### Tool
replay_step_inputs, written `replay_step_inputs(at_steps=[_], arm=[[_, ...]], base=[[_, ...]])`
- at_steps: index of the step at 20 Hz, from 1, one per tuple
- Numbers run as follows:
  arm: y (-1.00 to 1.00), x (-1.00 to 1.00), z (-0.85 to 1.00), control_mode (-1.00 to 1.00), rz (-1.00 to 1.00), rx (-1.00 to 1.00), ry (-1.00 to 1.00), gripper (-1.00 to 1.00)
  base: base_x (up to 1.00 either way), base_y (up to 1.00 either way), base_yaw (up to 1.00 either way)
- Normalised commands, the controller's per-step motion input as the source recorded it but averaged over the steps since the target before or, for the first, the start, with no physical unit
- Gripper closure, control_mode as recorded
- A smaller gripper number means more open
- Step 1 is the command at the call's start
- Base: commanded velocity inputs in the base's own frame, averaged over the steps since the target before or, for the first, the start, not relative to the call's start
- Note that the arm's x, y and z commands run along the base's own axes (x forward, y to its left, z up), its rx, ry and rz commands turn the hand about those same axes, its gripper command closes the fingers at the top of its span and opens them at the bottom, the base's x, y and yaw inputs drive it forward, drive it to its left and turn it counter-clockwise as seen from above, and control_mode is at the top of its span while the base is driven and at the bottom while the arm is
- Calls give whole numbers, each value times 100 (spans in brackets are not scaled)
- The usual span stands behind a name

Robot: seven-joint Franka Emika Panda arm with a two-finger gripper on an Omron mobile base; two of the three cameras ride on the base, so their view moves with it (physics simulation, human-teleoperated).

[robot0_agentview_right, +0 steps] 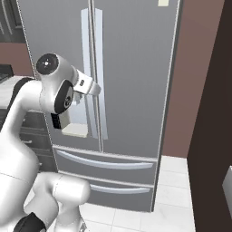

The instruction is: Move the hot dog bun to the plate on the dining table and place the condiment next to that plate. Then navigate to the fridge and take the sausage and place it on the plate as well.

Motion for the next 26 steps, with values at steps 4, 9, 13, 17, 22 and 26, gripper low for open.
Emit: replay_step_inputs(at_steps=[4,9,13,17,22,26], arm=[[0,37,0,-100,0,-2,-9,-100],[0,35,0,-100,0,-6,1,-100],[-7,33,1,-100,0,-8,13,-100],[-1,40,0,-100,1,-9,15,-100],[1,35,-11,-100,7,-10,-5,-100],[0,3,-14,-100,7,-3,-12,-100]], base=[[0,0,0],[0,0,0],[0,0,0],[0,0,0],[0,0,0],[0,0,0]])
